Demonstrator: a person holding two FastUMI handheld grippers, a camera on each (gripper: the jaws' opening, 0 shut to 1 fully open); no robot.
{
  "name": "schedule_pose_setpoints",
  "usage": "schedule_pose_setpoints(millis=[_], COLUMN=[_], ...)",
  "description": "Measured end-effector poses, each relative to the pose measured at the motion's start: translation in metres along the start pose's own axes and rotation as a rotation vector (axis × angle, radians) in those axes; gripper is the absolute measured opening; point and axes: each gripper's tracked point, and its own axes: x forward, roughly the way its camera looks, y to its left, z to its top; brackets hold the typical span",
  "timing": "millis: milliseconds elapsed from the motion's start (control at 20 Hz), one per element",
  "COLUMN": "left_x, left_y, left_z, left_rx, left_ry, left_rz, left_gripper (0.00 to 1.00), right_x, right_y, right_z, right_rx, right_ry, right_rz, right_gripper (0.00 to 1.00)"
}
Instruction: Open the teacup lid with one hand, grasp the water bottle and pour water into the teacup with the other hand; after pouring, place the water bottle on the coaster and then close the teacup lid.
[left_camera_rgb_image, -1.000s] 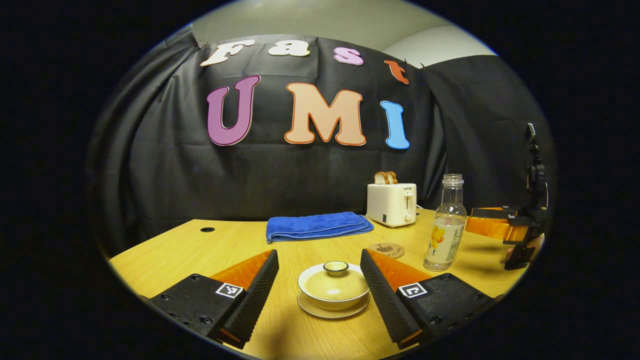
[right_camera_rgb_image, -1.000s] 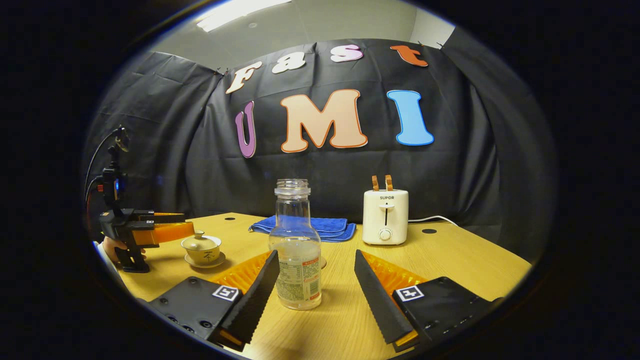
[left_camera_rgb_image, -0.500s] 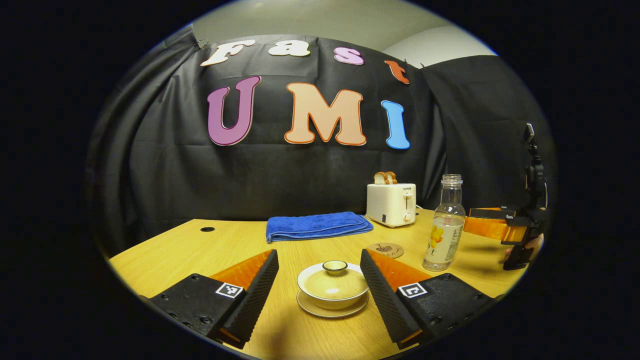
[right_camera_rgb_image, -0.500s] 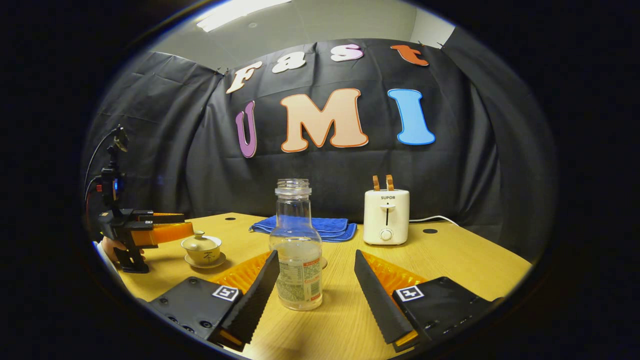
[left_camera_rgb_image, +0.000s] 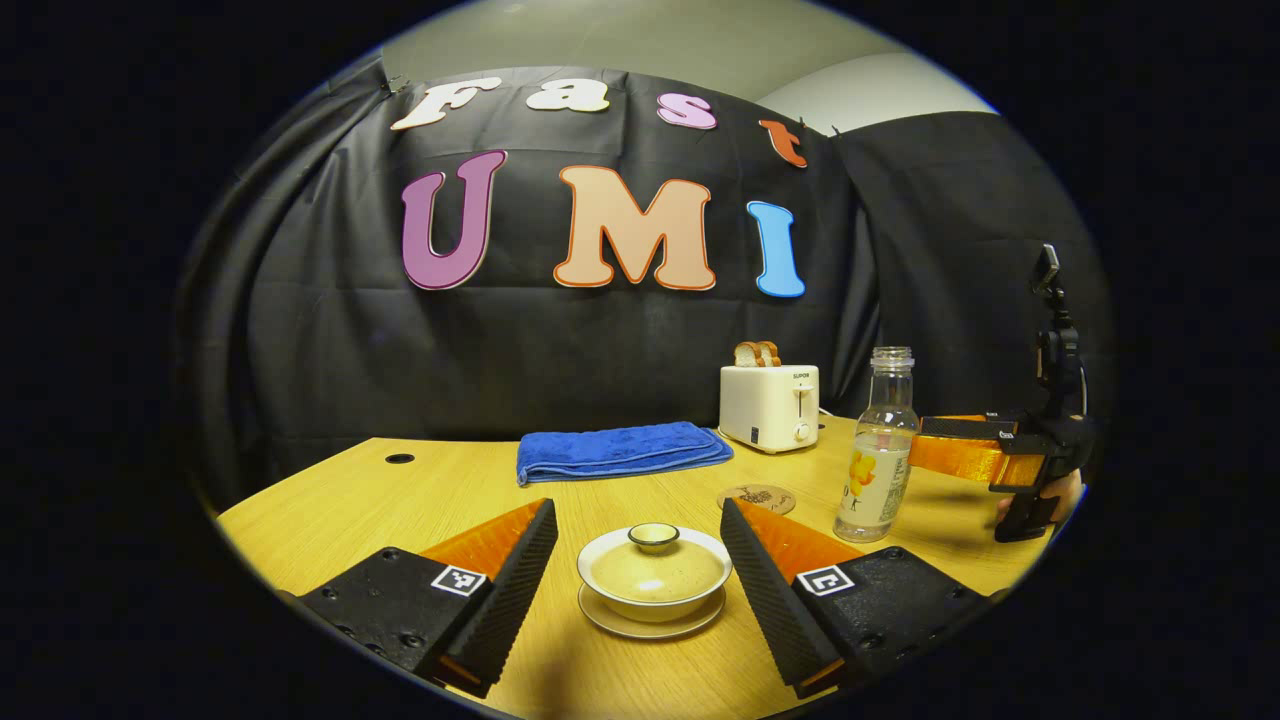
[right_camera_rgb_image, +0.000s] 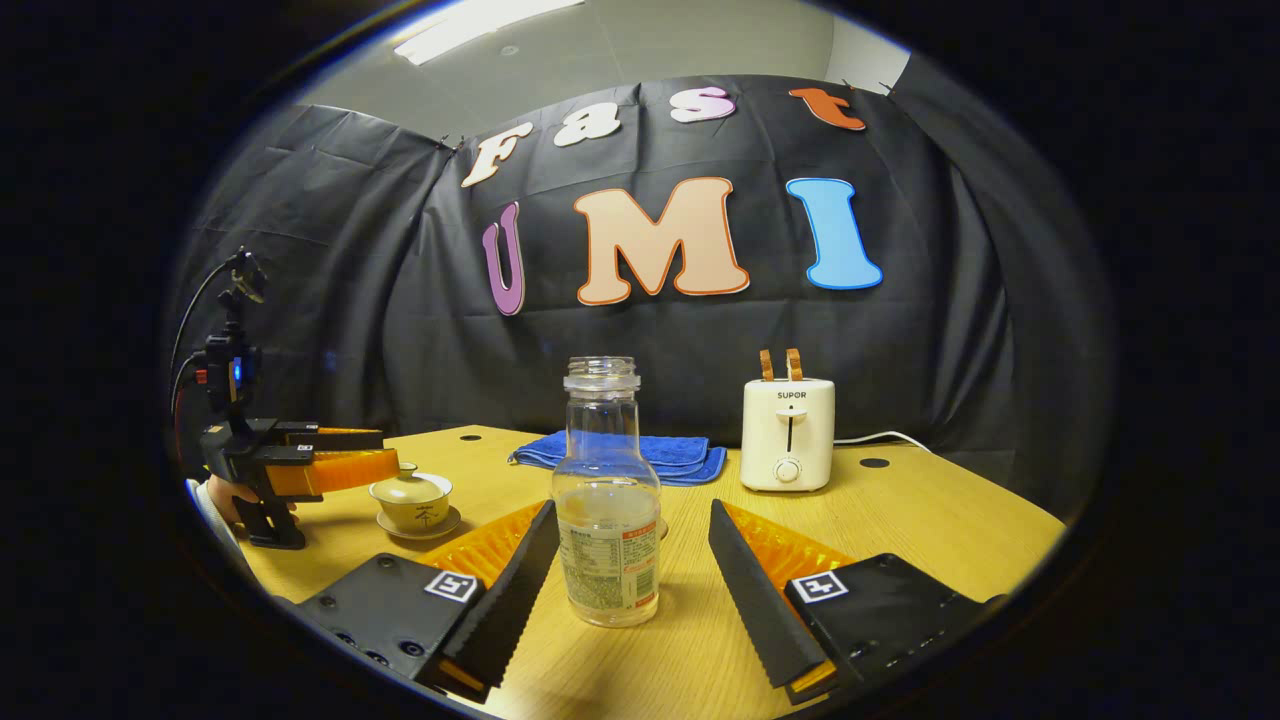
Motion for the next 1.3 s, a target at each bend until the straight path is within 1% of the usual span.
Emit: schedule_pose_setpoints(millis=[50, 100, 150, 200, 250, 350, 400, 500, 550, 600, 650, 700, 750, 800, 900, 950, 1100, 1300], left_x=[0.002, 0.003, 0.005, 0.007, 0.008, 0.012, 0.014, 0.019, 0.018, 0.020, 0.020, 0.021, 0.022, 0.023, 0.025, 0.025, 0.026, 0.026], left_y=[-0.002, -0.003, -0.005, -0.006, -0.007, -0.009, -0.009, -0.010, -0.011, -0.010, -0.009, -0.010, -0.010, -0.010, -0.010, -0.010, -0.007, -0.006], left_z=[-0.001, 0.000, -0.002, -0.003, -0.005, -0.007, -0.007, -0.009, -0.009, -0.010, -0.011, -0.010, -0.011, -0.012, -0.013, -0.014, -0.015, -0.017], left_rx=[0.000, 0.000, 0.002, 0.002, 0.004, 0.007, 0.007, 0.007, 0.006, 0.006, 0.006, 0.004, 0.004, 0.003, 0.004, 0.005, -0.002, -0.005], left_ry=[0.001, 0.002, 0.008, 0.017, 0.026, 0.042, 0.046, 0.057, 0.057, 0.062, 0.065, 0.064, 0.065, 0.067, 0.074, 0.080, 0.095, 0.096], left_rz=[-0.007, -0.012, -0.023, -0.029, -0.032, -0.037, -0.038, -0.043, -0.043, -0.043, -0.041, -0.042, -0.044, -0.044, -0.041, -0.042, -0.035, -0.028], left_gripper=[0.96, 0.96, 0.96, 0.96, 0.95, 0.92, 0.88, 0.88, 0.84, 0.78, 0.76, 0.72, 0.68, 0.61, 0.52, 0.51, 0.39, 0.30], right_x=[0.000, 0.001, 0.000, 0.001, 0.001, 0.001, 0.001, 0.000, 0.000, 0.000, 0.001, 0.001, 0.001, 0.000, 0.001, 0.001, 0.001, 0.000], right_y=[0.000, 0.000, 0.000, 0.000, 0.000, 0.000, 0.000, 0.000, 0.001, 0.001, 0.001, 0.001, 0.002, 0.002, 0.002, 0.002, 0.003, 0.003], right_z=[-0.001, -0.001, -0.001, -0.001, -0.001, -0.001, 0.000, 0.000, -0.001, -0.001, -0.001, 0.000, -0.001, 0.000, -0.001, 0.000, 0.000, 0.001], right_rx=[0.000, 0.000, 0.000, 0.000, 0.000, 0.001, 0.001, 0.001, 0.001, 0.001, 0.001, 0.001, 0.001, 0.001, 0.002, 0.002, 0.002, 0.002], right_ry=[0.000, 0.000, 0.000, 0.000, 0.000, 0.000, 0.000, -0.001, 0.001, 0.001, 0.001, 0.001, 0.001, 0.000, 0.000, 0.000, 0.000, 0.000], right_rz=[0.000, 0.001, 0.001, 0.002, 0.002, 0.003, 0.002, 0.006, 0.008, 0.010, 0.011, 0.013, 0.015, 0.017, 0.018, 0.020, 0.021, 0.020], right_gripper=[0.96, 0.94, 0.96, 0.94, 0.94, 0.94, 0.94, 0.94, 0.94, 0.96, 0.94, 0.94, 0.96, 0.94, 0.94, 0.94, 0.94, 0.94])
